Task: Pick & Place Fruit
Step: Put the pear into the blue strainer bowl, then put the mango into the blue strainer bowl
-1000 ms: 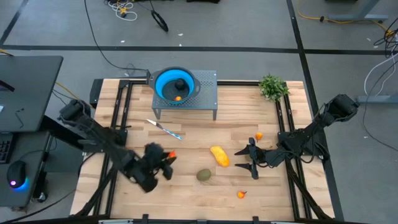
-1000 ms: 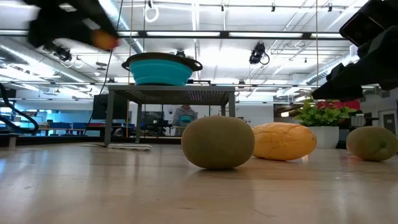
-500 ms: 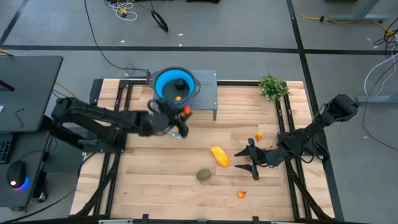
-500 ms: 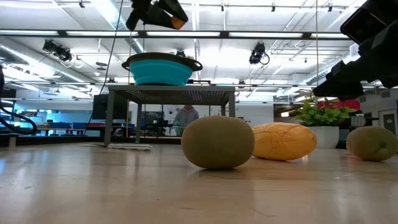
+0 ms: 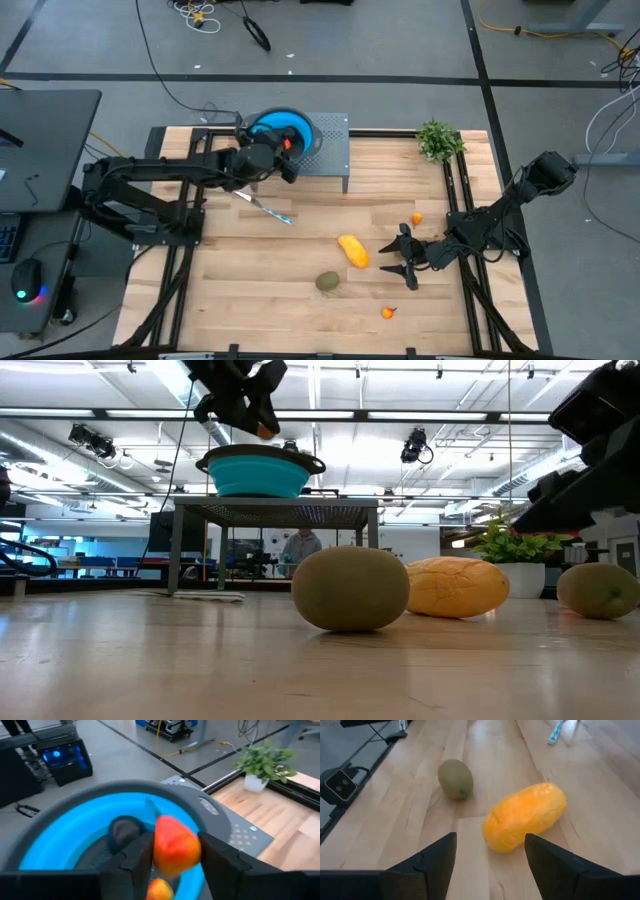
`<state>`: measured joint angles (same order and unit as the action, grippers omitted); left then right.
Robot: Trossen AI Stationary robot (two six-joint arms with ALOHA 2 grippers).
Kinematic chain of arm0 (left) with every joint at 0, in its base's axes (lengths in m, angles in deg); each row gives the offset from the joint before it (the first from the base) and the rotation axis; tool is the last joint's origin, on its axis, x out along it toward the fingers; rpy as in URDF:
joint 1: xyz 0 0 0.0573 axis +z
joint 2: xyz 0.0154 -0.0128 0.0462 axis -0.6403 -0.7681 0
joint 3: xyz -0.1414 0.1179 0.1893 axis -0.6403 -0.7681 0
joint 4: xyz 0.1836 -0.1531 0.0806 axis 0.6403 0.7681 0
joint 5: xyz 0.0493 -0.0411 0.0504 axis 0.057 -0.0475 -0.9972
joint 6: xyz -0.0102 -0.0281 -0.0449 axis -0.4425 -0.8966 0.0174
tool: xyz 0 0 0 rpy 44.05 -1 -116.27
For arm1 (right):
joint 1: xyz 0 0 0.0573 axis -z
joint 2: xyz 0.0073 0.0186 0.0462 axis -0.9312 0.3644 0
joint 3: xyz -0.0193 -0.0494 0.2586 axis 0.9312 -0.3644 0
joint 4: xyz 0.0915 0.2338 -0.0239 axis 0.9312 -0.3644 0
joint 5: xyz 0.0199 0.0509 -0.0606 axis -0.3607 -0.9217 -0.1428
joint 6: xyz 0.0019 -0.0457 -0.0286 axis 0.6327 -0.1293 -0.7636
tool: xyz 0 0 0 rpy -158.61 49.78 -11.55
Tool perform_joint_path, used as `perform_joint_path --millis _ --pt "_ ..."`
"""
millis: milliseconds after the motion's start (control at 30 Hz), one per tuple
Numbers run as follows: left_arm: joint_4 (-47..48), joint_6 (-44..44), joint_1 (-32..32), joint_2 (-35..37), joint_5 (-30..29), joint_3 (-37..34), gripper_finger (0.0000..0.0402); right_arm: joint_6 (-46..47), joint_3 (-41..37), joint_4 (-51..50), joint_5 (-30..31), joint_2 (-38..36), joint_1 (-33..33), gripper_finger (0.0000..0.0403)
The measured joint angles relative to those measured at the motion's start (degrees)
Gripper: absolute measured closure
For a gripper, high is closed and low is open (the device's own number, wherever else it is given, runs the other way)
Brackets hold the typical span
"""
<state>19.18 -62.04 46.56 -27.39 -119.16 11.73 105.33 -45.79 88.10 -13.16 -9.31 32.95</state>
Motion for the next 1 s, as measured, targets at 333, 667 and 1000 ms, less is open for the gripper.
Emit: perform_joint_path --millis 333,667,1000 --pt "0.3 2.9 2.2 0.0 0.3 0.0 0.0130 0.2 0.0 -1.2 2.1 0.0 0.0 0.0158" --pt "-6.1 3.3 -10.1 0.0 -1.5 0.0 0.0134 0.2 0.0 -1.3 2.1 0.0 0.0 0.0158" --pt "-46.0 7.2 -22.2 -3.8 3.3 -17.9 0.0145 -2.0 0.0 6.0 5.0 0.0 0.1 0.0158"
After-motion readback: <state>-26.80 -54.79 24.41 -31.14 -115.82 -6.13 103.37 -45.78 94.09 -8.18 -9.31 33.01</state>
